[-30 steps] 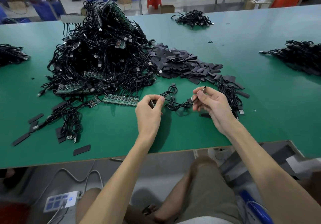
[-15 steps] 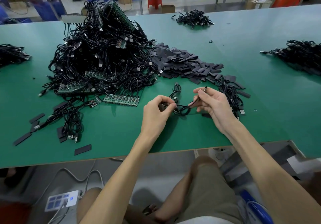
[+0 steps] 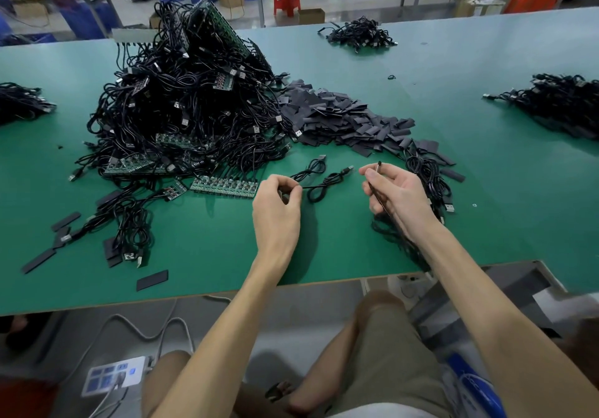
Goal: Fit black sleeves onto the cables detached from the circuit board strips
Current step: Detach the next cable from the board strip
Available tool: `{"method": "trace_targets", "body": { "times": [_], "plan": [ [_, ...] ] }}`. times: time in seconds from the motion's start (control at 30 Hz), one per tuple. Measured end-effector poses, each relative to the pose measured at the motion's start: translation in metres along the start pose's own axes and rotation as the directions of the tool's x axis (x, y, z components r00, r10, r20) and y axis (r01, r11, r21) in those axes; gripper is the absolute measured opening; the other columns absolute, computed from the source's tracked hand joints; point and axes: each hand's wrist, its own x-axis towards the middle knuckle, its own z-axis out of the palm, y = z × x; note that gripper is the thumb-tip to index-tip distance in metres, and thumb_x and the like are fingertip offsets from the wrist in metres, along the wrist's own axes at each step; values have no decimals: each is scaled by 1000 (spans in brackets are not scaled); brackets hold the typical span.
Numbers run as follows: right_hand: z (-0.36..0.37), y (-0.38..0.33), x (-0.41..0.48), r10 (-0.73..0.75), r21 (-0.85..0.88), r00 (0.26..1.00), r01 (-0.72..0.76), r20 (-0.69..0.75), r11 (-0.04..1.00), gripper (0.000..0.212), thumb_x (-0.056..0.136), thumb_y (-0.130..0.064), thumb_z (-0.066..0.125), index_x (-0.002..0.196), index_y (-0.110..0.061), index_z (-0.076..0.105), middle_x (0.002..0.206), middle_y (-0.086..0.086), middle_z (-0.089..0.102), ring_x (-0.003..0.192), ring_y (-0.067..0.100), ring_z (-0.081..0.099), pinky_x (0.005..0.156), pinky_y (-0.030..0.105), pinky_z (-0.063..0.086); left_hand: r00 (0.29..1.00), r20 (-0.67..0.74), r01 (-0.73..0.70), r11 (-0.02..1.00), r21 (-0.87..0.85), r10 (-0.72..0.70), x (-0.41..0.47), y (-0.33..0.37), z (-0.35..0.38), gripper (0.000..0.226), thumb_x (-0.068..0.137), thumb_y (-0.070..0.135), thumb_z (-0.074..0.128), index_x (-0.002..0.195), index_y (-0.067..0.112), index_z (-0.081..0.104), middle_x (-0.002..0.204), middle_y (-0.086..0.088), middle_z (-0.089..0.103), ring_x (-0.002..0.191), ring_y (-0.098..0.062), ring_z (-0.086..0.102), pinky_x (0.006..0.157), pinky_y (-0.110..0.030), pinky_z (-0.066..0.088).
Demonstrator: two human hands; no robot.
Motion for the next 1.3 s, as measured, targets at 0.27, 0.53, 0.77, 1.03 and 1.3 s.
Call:
{"method": "trace_targets", "body": {
  "times": [0.27, 0.53, 0.77, 1.03, 1.3],
  "plan": [
    [1, 2, 0, -47, -19, 996, 46, -80, 999, 15, 100, -17, 65, 111, -7, 61, 78, 5, 70, 59, 18, 66, 52, 21, 48, 941, -46, -281, 854, 438, 334, -7, 7, 7, 36, 86, -5, 61, 115, 15, 67, 134, -8, 51, 129, -27, 44, 111, -42, 26],
    [1, 4, 2, -46, 16, 991, 48, -128, 999, 35, 91, -24, 74, 115, -7, 55, 72, 5, 70, 52, 18, 59, 52, 24, 49, 801, 497, -561, 710, 427, 334, -7, -2, 25, 38, 107, 35, 45, 138, 18, 59, 150, 0, 52, 139, -21, 43, 121, -37, 23],
    [-1, 8, 4, -47, -3, 985, 47, -163, 999, 25, 92, -23, 74, 105, -11, 57, 68, 3, 69, 49, 14, 54, 47, 21, 44, 951, 296, -282, 663, 694, 94, -9, -4, 28, 46, 108, 41, 31, 140, 12, 47, 164, -22, 22, 154, -32, 14, 119, -51, 9],
    [2, 7, 4, -68, -77, 985, 56, -161, 995, 16, 98, -23, 69, 101, -10, 61, 68, 3, 68, 49, 14, 54, 47, 20, 41, 805, 470, -560, 724, 404, 362, 16, 18, 43, 44, 98, -1, 46, 141, 2, 51, 151, -13, 47, 137, -31, 46, 111, -40, 35],
    [1, 6, 5, -40, -107, 984, 21, -174, 994, 25, 108, -20, 50, 101, -2, 66, 68, 6, 66, 50, 15, 51, 50, 24, 42, 636, 747, -673, 612, 415, 193, 81, 28, 104, 61, 107, 17, 39, 162, 8, 13, 170, -8, 9, 157, -23, 9, 125, -40, 18]
  ]
}}
